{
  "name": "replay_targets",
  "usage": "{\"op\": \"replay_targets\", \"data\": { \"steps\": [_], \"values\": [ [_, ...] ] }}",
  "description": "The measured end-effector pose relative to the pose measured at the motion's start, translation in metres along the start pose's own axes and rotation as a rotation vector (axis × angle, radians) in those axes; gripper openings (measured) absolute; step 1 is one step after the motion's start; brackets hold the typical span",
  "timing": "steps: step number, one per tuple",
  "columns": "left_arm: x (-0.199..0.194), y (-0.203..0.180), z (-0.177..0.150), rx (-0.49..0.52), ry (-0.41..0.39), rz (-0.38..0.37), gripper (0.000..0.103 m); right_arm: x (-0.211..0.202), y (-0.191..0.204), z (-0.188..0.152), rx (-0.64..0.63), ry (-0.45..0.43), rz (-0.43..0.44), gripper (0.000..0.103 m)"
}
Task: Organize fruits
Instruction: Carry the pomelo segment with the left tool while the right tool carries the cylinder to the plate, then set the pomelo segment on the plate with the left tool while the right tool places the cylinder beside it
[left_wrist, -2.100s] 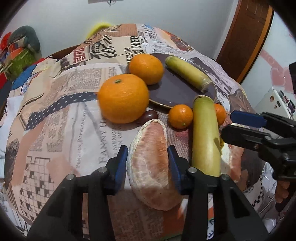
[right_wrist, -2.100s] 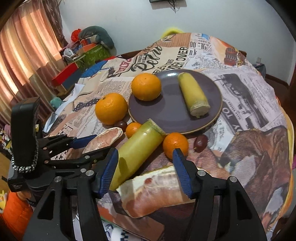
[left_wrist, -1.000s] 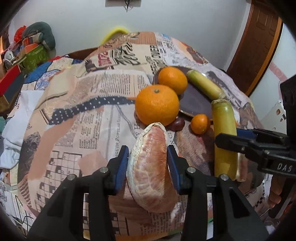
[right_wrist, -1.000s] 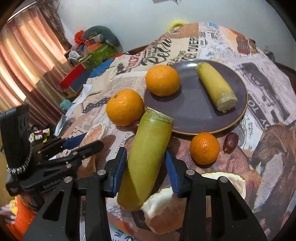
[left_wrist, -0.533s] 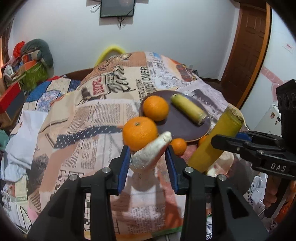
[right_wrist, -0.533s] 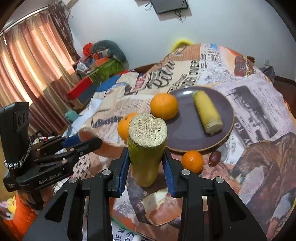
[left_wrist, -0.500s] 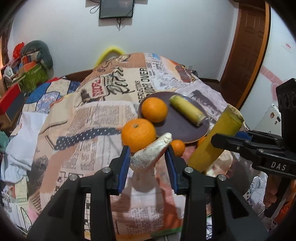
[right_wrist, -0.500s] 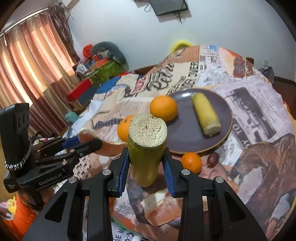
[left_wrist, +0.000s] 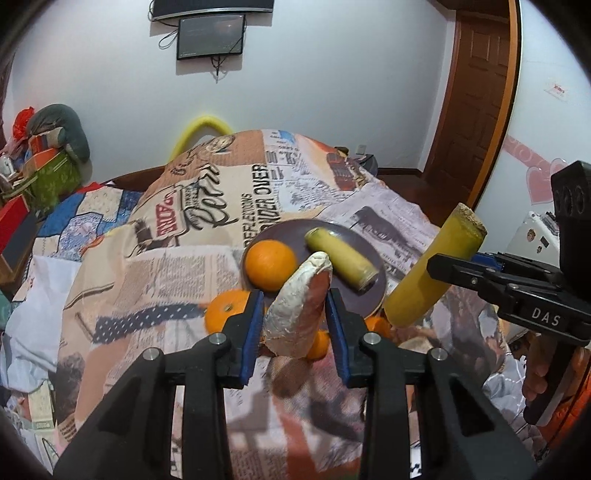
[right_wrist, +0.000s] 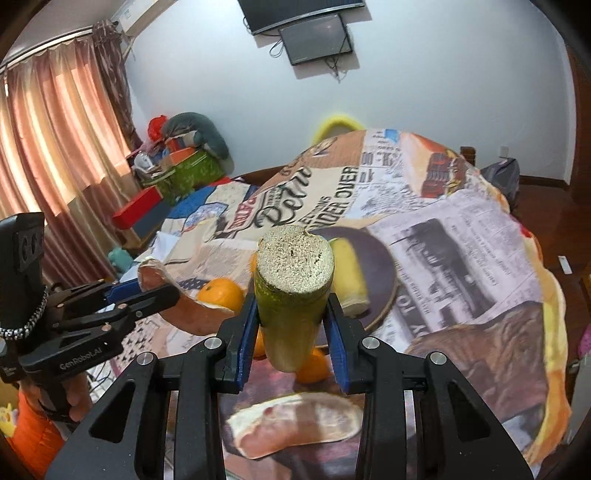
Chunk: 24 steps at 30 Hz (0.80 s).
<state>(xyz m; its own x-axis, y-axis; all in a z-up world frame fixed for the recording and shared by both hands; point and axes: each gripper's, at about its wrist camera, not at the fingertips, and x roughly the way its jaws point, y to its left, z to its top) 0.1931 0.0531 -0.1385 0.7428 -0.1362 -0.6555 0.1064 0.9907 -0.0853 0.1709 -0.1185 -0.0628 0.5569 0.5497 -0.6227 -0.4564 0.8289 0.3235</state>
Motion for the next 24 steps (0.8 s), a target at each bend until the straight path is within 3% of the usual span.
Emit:
{"op": "replay_targets", "data": {
  "steps": [15, 24],
  "values": [
    [0.059, -0.029, 0.02, 0.039, 0.065, -0.06, 0.034, 0.007, -0.047, 0.017, -0.008, -0.009, -0.109, 0.032],
    [0.103, -0.039, 0.018, 0.065, 0.138, -0.056, 0.034, 0.039, -0.058, 0.017, -0.027, 0.034, -0.101, 0.032]
  ]
}}
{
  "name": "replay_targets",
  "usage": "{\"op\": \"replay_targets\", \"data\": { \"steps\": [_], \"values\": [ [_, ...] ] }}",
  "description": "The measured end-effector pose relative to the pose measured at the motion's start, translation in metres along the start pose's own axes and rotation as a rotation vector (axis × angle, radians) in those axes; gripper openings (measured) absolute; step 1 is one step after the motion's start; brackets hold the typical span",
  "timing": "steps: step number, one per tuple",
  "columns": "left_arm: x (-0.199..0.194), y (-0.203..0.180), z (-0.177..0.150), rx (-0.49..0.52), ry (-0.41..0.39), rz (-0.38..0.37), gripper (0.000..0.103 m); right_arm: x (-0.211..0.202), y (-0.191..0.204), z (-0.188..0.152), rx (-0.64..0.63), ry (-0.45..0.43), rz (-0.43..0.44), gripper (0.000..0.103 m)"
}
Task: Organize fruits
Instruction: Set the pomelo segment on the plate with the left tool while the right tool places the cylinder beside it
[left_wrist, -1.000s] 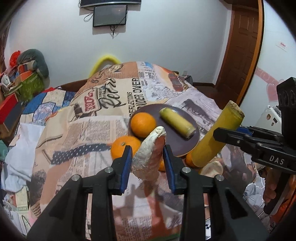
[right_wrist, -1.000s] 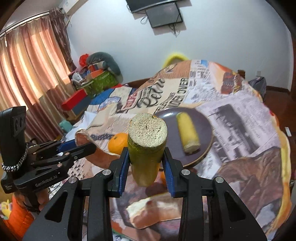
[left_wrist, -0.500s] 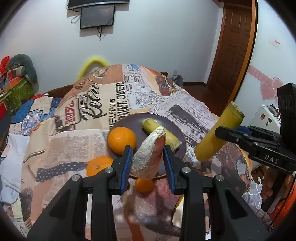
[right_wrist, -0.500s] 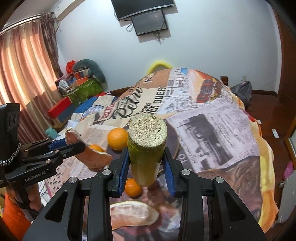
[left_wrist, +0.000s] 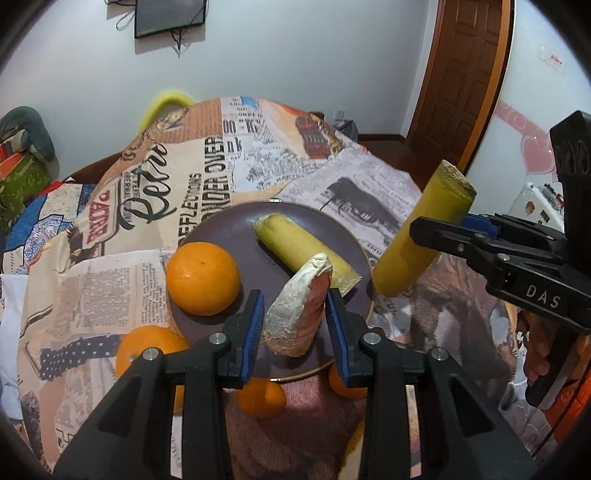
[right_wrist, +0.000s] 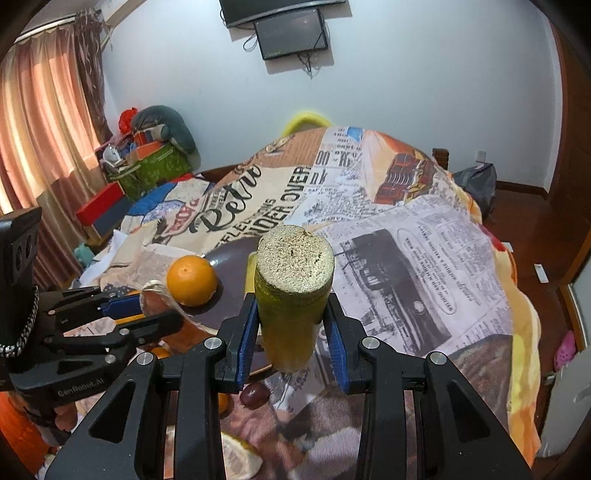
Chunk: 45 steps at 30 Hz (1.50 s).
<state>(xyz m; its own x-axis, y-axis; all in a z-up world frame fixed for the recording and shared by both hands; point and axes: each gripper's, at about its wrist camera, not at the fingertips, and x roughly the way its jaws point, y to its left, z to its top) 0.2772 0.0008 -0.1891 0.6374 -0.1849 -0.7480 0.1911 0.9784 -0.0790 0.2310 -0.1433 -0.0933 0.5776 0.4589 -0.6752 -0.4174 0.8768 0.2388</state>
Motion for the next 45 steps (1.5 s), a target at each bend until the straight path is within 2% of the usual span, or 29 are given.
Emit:
{"op": "replay_targets", "data": {
  "steps": [5, 14, 21, 23, 25, 26, 36, 45],
  "values": [
    [0.008, 0.009, 0.007, -0.016, -0.014, 0.002, 0.034, 0.018, -0.004, 0.004, 0.008, 0.007, 0.023, 0.032],
    [0.028, 0.022, 0.017, -0.015, -0.003, 0.071, 0.034, 0.045, -0.005, 0.018, 0.008, 0.018, 0.053, 0.032],
    [0.032, 0.024, 0.024, 0.002, -0.024, 0.104, 0.034, 0.064, -0.007, 0.021, 0.02, 0.051, 0.068, 0.032],
    [0.031, 0.027, 0.026, -0.022, -0.032, 0.098, 0.041, 0.064, -0.006, 0.02, 0.023, 0.06, 0.077, 0.032],
    [0.029, 0.03, 0.027, -0.048, -0.035, 0.082, 0.051, 0.063, -0.005, 0.02, 0.023, 0.061, 0.077, 0.032],
    [0.028, 0.03, 0.028, -0.055, -0.041, 0.079, 0.052, 0.06, -0.005, 0.02, 0.023, 0.059, 0.076, 0.032],
    [0.004, 0.02, 0.022, -0.037, -0.061, 0.072, 0.052, 0.039, -0.004, 0.017, 0.015, 0.064, 0.074, 0.033],
    [-0.024, 0.014, -0.003, -0.024, -0.033, 0.07, 0.053, -0.002, 0.007, 0.0, -0.022, 0.049, 0.051, 0.033]
  ]
}}
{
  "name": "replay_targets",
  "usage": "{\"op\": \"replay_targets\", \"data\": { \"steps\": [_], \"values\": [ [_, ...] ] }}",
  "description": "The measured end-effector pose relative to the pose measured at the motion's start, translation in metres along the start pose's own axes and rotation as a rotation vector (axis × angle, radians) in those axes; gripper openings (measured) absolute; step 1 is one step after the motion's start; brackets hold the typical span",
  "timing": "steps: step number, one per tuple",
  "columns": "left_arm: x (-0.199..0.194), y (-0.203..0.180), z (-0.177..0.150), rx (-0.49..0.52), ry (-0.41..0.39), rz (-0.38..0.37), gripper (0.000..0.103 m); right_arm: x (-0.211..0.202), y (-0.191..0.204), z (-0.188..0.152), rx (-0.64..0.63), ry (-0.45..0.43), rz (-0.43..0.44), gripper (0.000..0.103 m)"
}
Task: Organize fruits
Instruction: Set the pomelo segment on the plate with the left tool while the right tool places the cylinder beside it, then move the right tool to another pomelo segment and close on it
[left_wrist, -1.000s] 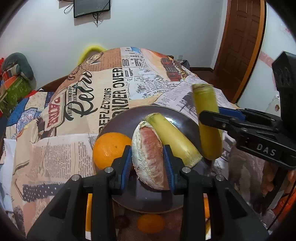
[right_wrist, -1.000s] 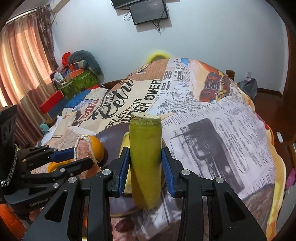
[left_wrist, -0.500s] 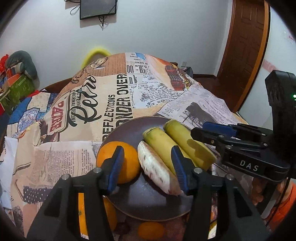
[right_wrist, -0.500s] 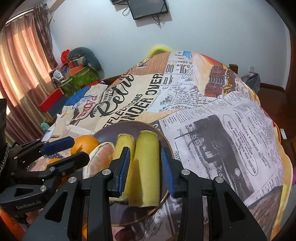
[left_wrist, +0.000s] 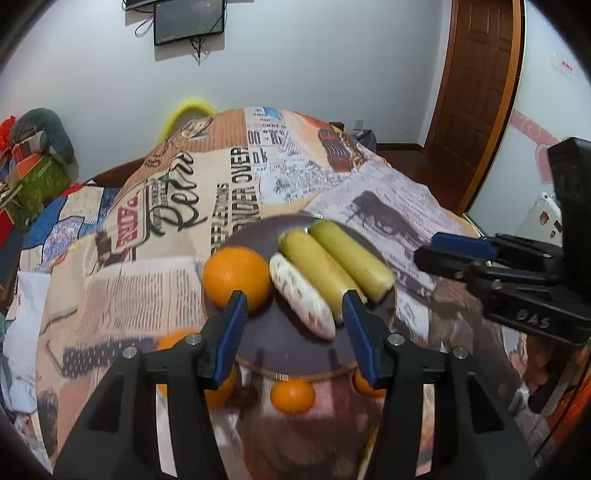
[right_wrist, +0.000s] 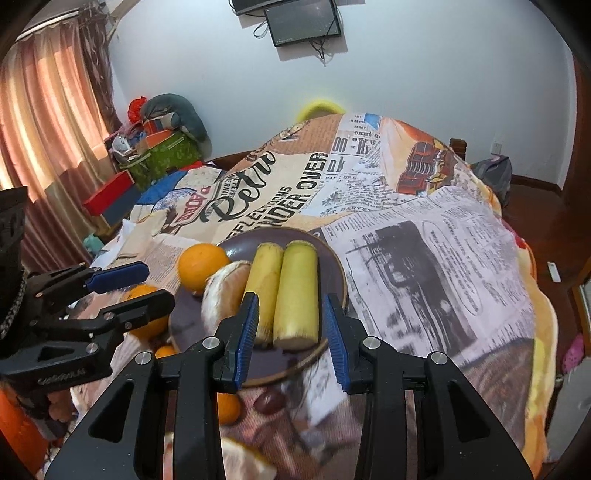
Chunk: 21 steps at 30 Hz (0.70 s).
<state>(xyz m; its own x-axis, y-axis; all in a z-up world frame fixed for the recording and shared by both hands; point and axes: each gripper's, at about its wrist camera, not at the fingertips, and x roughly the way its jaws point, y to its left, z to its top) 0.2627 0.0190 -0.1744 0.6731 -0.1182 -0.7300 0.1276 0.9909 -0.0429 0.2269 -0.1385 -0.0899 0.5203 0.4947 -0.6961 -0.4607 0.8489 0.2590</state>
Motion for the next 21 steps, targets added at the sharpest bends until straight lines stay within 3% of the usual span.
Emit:
{"op": "replay_targets", "data": {
  "steps": [9, 21],
  "values": [
    [-0.011, -0.001, -0.04, -0.005, 0.08, -0.007, 0.057, -0.03, 0.012, -0.038, -0.038, 0.04, -0.013, 0.033],
    [0.002, -0.004, -0.095, 0.034, 0.222, 0.001, 0.058, -0.022, 0.011, -0.094, -0.027, 0.167, -0.031, 0.036]
  ]
}}
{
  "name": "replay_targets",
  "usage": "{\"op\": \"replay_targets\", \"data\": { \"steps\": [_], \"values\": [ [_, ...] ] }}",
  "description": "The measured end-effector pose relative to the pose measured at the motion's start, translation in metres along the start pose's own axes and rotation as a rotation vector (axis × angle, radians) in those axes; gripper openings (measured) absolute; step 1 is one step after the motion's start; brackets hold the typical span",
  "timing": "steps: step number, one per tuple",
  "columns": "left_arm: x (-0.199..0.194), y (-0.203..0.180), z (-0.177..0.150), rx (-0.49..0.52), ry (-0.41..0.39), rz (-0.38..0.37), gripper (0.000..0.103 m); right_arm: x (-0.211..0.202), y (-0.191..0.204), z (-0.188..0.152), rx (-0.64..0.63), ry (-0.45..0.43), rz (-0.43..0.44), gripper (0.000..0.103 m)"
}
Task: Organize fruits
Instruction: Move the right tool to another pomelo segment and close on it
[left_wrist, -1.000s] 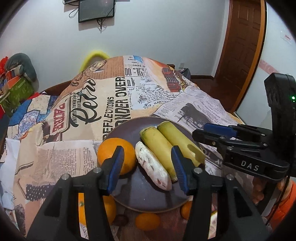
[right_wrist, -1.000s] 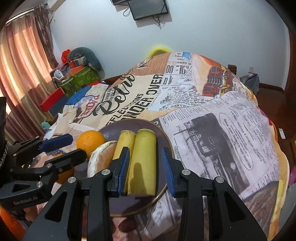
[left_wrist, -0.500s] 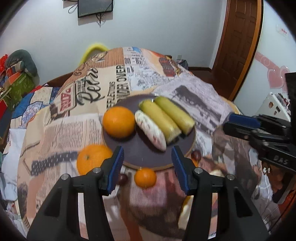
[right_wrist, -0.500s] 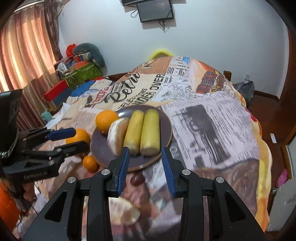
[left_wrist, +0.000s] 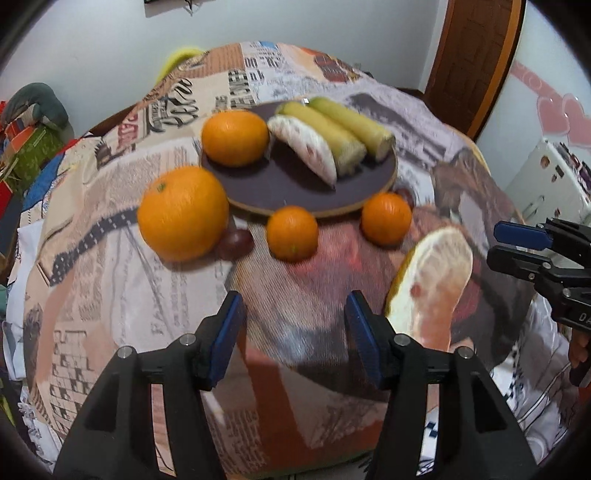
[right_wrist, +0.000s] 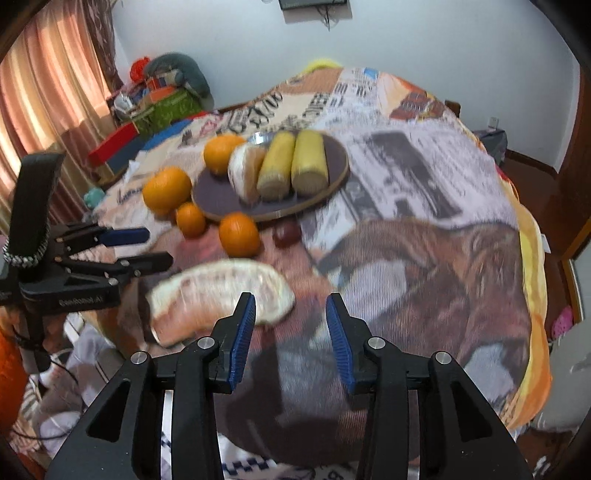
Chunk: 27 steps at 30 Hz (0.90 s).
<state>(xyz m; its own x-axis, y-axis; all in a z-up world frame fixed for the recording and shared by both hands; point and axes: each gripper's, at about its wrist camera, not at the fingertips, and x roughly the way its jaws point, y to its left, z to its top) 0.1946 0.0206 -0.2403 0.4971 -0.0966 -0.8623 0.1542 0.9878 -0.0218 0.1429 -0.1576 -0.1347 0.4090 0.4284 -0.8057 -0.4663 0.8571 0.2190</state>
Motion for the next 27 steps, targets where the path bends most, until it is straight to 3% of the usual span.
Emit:
{"op": "replay_targets", "data": {
  "steps": [3, 8, 14, 22, 27],
  "values": [
    [0.001, -0.005, -0.007, 0.0, -0.01, 0.012, 0.058, 0.007, 0.0, -0.007, 0.007, 0.032, 0.01, 0.037],
    [-0.003, -0.01, -0.007, -0.016, -0.014, -0.03, 0.058, 0.013, 0.006, -0.008, -0.044, 0.044, -0.008, 0.04],
    [-0.002, -0.03, -0.007, 0.046, -0.008, -0.055, 0.058, 0.021, -0.001, 0.002, -0.033, 0.038, -0.039, 0.041],
    [0.004, -0.056, 0.002, 0.084, 0.003, -0.159, 0.058, 0.017, -0.015, 0.011, -0.002, 0.031, -0.086, 0.041],
    [0.004, -0.056, 0.007, 0.078, -0.009, -0.149, 0.058, 0.002, -0.016, 0.012, 0.044, 0.005, -0.045, 0.041]
  ]
}}
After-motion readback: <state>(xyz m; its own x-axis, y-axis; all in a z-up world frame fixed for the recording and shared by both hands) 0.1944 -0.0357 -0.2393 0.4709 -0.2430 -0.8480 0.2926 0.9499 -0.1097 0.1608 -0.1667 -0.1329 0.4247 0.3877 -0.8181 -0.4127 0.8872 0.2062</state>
